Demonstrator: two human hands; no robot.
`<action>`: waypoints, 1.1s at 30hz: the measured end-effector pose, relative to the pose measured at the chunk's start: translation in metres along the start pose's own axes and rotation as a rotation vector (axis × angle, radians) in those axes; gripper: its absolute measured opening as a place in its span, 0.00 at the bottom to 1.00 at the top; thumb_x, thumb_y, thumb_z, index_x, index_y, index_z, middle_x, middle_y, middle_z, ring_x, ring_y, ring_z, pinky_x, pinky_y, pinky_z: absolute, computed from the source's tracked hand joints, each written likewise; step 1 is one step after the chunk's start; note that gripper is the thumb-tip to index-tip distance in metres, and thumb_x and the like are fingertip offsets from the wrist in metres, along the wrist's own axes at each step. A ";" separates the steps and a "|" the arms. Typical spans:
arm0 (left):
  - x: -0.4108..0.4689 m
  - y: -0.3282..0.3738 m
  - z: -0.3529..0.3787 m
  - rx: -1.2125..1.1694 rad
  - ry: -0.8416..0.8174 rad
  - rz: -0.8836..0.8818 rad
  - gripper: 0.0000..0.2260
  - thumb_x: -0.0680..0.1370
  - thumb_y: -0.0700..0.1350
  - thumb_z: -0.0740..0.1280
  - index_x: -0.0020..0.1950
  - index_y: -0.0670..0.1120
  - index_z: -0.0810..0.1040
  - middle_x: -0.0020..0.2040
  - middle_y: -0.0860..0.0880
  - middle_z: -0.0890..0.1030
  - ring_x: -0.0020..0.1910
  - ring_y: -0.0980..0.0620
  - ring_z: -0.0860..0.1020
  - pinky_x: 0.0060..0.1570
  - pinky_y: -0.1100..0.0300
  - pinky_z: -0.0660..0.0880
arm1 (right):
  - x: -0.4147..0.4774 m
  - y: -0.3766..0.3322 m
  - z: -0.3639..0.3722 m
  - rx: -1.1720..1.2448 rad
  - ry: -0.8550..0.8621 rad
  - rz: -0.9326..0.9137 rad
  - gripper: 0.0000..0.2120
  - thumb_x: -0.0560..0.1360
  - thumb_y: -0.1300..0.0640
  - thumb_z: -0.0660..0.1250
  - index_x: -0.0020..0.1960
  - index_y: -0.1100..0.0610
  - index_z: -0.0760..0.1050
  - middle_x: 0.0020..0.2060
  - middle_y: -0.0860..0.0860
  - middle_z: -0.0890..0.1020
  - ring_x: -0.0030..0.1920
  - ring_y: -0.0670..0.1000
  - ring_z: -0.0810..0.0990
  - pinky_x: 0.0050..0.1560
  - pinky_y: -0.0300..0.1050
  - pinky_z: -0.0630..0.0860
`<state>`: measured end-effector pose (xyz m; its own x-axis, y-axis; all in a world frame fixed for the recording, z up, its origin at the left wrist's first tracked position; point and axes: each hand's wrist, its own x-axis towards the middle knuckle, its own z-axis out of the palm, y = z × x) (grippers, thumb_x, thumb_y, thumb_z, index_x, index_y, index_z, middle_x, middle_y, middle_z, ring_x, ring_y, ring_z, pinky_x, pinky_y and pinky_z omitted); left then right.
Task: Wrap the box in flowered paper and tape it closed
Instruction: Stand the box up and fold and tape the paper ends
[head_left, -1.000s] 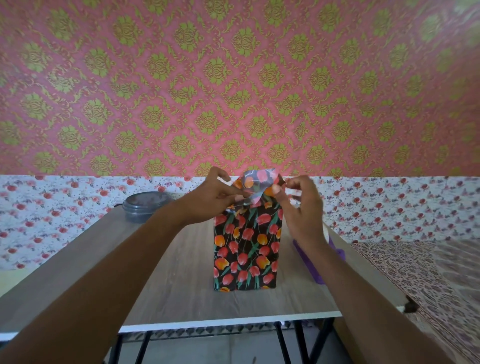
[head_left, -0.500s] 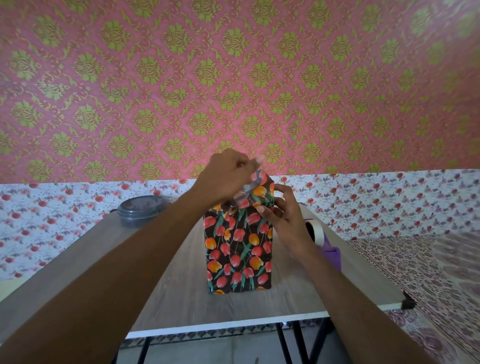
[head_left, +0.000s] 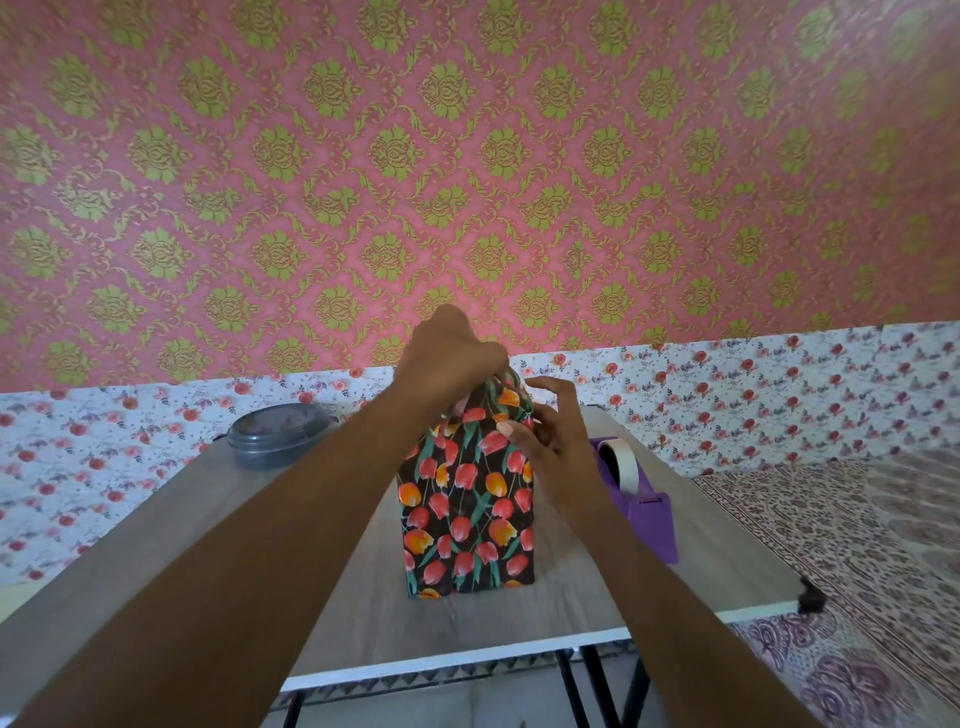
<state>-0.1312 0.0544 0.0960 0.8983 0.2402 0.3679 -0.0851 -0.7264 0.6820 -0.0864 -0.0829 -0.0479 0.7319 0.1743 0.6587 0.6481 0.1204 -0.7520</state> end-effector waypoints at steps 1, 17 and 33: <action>-0.003 -0.003 -0.001 0.013 -0.010 -0.021 0.16 0.67 0.47 0.77 0.45 0.40 0.75 0.36 0.47 0.73 0.32 0.50 0.74 0.26 0.59 0.69 | 0.000 0.000 0.001 -0.003 0.003 -0.006 0.20 0.80 0.61 0.70 0.68 0.55 0.67 0.47 0.52 0.82 0.39 0.39 0.79 0.41 0.34 0.73; -0.004 0.009 0.006 -0.437 -0.062 -0.322 0.14 0.68 0.34 0.71 0.52 0.36 0.76 0.46 0.41 0.81 0.39 0.44 0.81 0.40 0.52 0.83 | 0.001 0.003 -0.003 -0.022 -0.016 0.016 0.19 0.79 0.57 0.73 0.66 0.55 0.71 0.56 0.53 0.84 0.53 0.49 0.84 0.51 0.48 0.82; 0.012 -0.015 -0.015 -0.337 -0.357 -0.276 0.09 0.71 0.35 0.77 0.51 0.36 0.85 0.55 0.37 0.84 0.41 0.47 0.80 0.38 0.57 0.82 | 0.005 -0.002 0.000 -0.181 -0.043 -0.076 0.16 0.82 0.54 0.67 0.69 0.53 0.73 0.61 0.48 0.80 0.64 0.47 0.79 0.64 0.51 0.78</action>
<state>-0.1253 0.0775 0.0997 0.9919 0.1171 -0.0495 0.0934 -0.4074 0.9084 -0.0839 -0.0824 -0.0430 0.6726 0.2132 0.7087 0.7310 -0.0426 -0.6810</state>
